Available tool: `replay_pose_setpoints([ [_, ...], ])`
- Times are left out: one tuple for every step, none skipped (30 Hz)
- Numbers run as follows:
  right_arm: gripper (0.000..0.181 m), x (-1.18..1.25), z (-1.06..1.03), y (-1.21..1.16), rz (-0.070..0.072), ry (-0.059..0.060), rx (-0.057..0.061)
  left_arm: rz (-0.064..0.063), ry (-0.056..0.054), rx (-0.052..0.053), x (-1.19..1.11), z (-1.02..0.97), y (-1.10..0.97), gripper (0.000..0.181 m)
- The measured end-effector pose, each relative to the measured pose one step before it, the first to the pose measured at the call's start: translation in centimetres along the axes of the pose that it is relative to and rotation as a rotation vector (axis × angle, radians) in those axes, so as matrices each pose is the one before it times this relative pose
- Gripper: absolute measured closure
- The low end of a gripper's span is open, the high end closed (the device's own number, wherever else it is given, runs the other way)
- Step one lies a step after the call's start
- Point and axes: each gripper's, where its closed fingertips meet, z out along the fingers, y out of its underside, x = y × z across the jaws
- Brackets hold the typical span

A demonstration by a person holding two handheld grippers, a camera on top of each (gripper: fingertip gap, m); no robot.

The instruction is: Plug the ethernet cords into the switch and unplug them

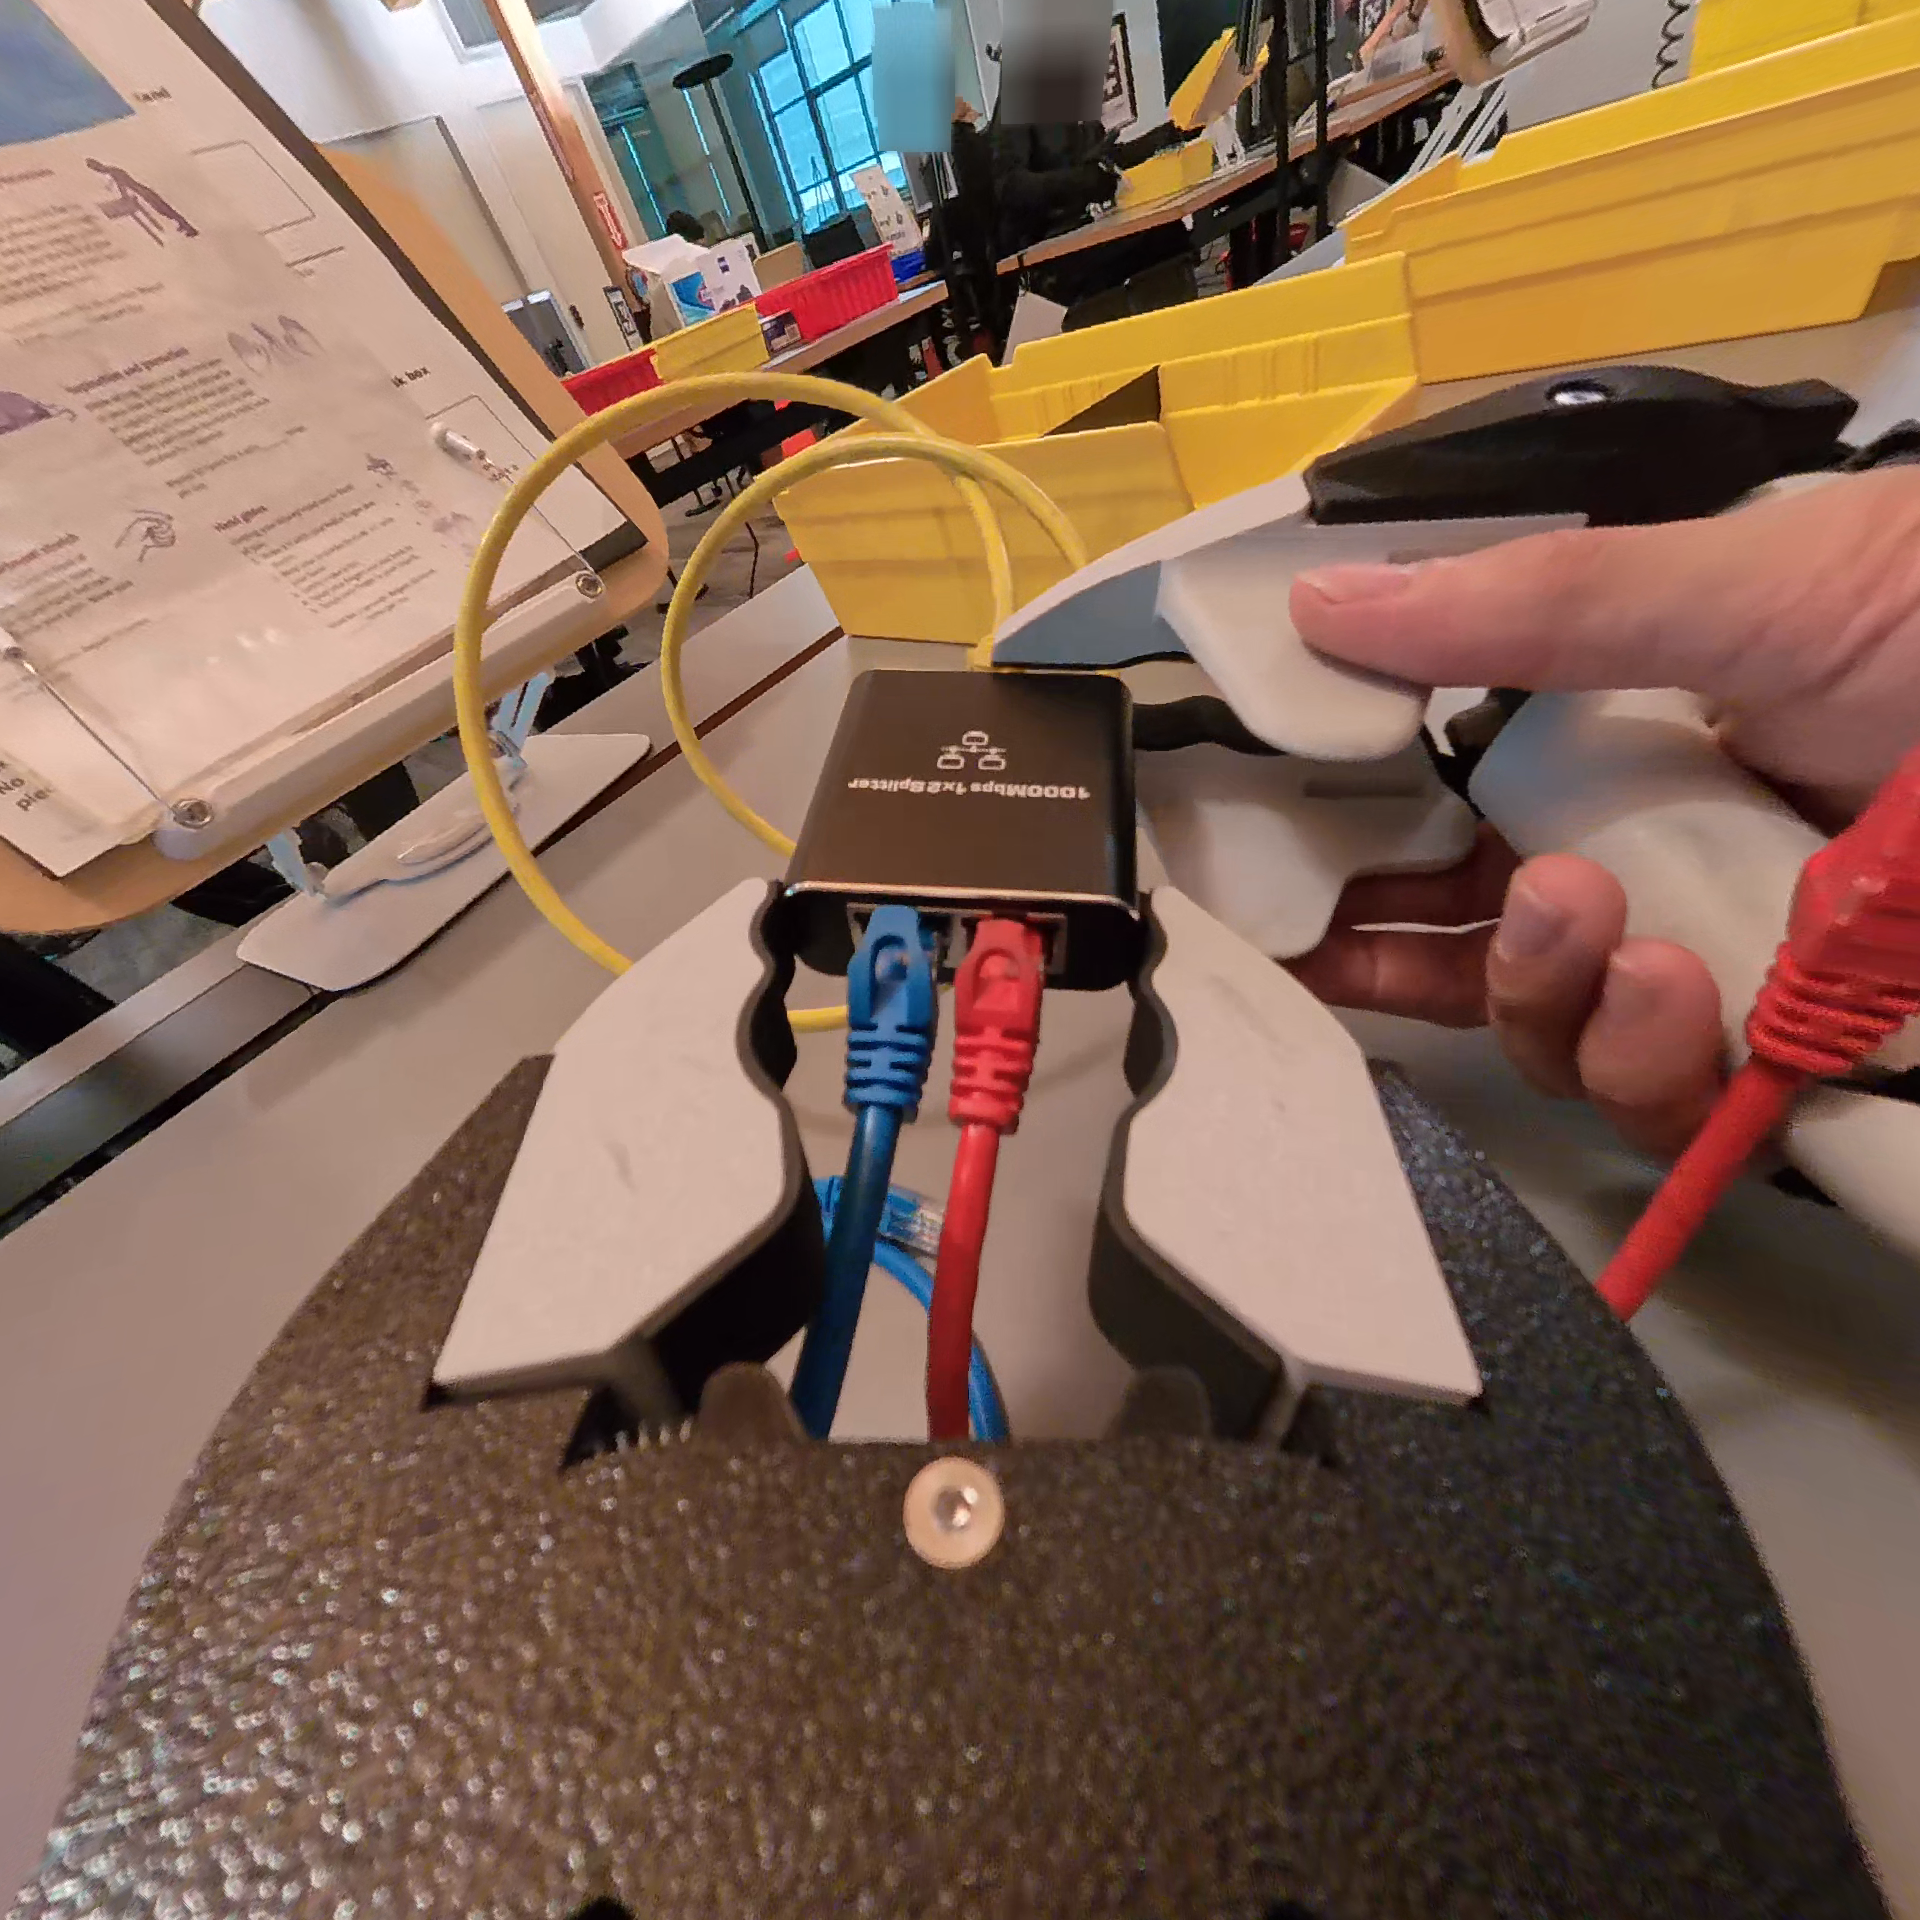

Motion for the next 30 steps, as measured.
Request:
replay_pose_setpoints([
  [0.167, 0.048, -0.01, -0.046, 0.0061, -0.0033, 0.0038, 0.0153, -0.0018, -0.0039, 0.115, 0.023, -0.014, 0.12],
  [0.168, 0.071, -0.011, -0.038, 0.0019, -0.0034, 0.0022, 0.0113, -0.0072, -0.005, 0.049, 0.034, 0.01, 0.12],
  [0.168, 0.105, -0.031, -0.016, 0.0019, -0.0018, 0.0024, 0.0067, -0.0066, -0.0057, 0.029, 0.033, 0.026, 0.12],
  [0.168, 0.072, -0.016, -0.001, 0.0044, -0.0033, 0.0018, 0.0059, -0.003, -0.0049, 0.039, 0.022, 0.032, 0.12],
  [0.168, 0.056, 0.016, 0.029, 0.0022, -0.0053, -0.0012, 0.0024, -0.0007, -0.0016, 0.009, 0.016, 0.035, 0.12],
  [0.169, 0.121, 0.039, 0.036, -0.009, 0.0004, -0.0075, -0.0036, 0.0011, 0.0003, -0.014, 0.006, 0.036, 0.12],
  [0.168, 0.082, 0.061, 0.066, -0.0173, -0.0014, -0.015, -0.0051, 0.0021, -0.0035, -0.03, 0.013, 0.093, 0.12],
  [0.168, 0.059, 0.071, 0.045, -0.0115, -0.0038, -0.0176, -0.0052, -0.0001, -0.0007, -0.066, 0.005, 0.063, 0.12],
  [0.168, 0.074, 0.055, 0.022, 0.0038, 0.0005, -0.0108, -0.0025, -0.0013, -0.0016, -0.058, 0.013, 0.09, 0.12],
  [0.169, -0.088, 0.037, 0.023, 0.0017, -0.0086, -0.0077, -0.0012, -0.0014, -0.0018, -0.04, 0.019, 0.07, 0.12],
  [0.169, -0.143, 0.012, -0.002, -0.0049, -0.0108, -0.0055, -0.0004, -0.0021, 0.0072, -0.039, -0.029, -0.084, 0.12],
  [0.169, -0.168, 0.012, 0.011, 0.0018, -0.0106, -0.0084, -0.0003, -0.0011, 0.0064, -0.023, -0.034, -0.107, 0.12],
  [0.169, -0.108, -0.013, -0.019, 0.0112, -0.0049, -0.0042, 0.0015, -0.0023, 0.0078, -0.023, -0.048, -0.11, 0.12],
  [0.169, -0.103, -0.033, -0.054, 0.0097, -0.0037, 0.0116, 0.0012, -0.0008, 0.0046, 0.014, -0.022, -0.072, 0.12],
  [0.169, -0.105, -0.002, -0.017, 0.006, -0.0116, 0.0159, 0.0004, -0.0008, 0.0034, 0.026, 0.013, -0.087, 0.12],
  [0.169, 0.025, -0.027, -0.022, 0.0177, -0.0093, 0.0136, -0.0012, -0.0008, 0.0045, 0.007, -0.019, -0.085, 0.12],
  [0.169, 0.099, -0.04, -0.054, 0.0263, -0.0064, 0.0133, -0.0007, 0.0015, -0.0016, 0.015, -0.008, 0.024, 0.12],
  [0.169, 0.114, -0.005, -0.032, 0.0125, -0.0036, 0.0086, -0.0009, 0.0021, -0.0037, 0.028, 0.026, 0.084, 0.12],
  [0.169, 0.092, 0.009, 0.0, -0.003, -0.0004, 0.004, 0.0008, -0.001, -0.0042, 0.001, 0.013, 0.072, 0.12],
  [0.169, 0.044, 0.02, -0.026, 0.0023, -0.0005, 0.0053, 0.003, -0.0034, -0.0052, -0.013, -0.002, 0.055, 0.12],
  [0.169, 0.006, 0.05, -0.009, 0.006, -0.0048, 0.0042, 0.0014, -0.0031, -0.003, -0.007, 0.017, 0.028, 0.12],
  [0.169, 0.078, 0.054, 0.03, -0.0013, 0.0, -0.0024, -0.0003, -0.0044, -0.0009, -0.032, 0.006, 0.001, 0.12],
  [0.169, 0.176, 0.03, 0.015, -0.0086, 0.011, -0.005, 0.002, -0.0038, -0.0033, -0.049, -0.016, 0.047, 0.12],
  [0.169, 0.1, 0.019, -0.001, -0.0153, 0.0063, -0.0061, 0.0024, -0.0023, -0.0075, -0.028, 0.028, 0.14, 0.12],
  [0.169, -0.004, 0.025, 0.039, -0.0203, -0.0025, -0.0106, 0.0, -0.0015, -0.0036, -0.012, 0.018, 0.057, 0.12],
  [0.169, 0.07, -0.011, 0.039, -0.0153, 0.0066, -0.0113, 0.0007, -0.0022, 0.0006, -0.009, -0.007, -0.025, 0.12],
  [0.169, -0.044, -0.009, 0.046, -0.021, 0.0036, -0.011, 0.0063, -0.0023, -0.0047, 0.005, 0.007, 0.057, 0.12],
  [0.169, -0.184, 0.024, 0.077, -0.0332, -0.0048, -0.0137, 0.004, -0.0035, 0.0019, -0.005, 0.001, -0.037, 0.12],
  [0.169, -0.267, 0.041, 0.057, -0.0305, -0.0086, -0.0126, -0.0029, -0.0031, 0.0074, -0.024, -0.053, -0.128, 0.12],
  [0.169, -0.418, 0.069, 0.084, -0.0369, -0.0234, -0.0165, -0.0008, -0.0028, 0.0064, -0.038, -0.045, -0.107, 0.12],
])
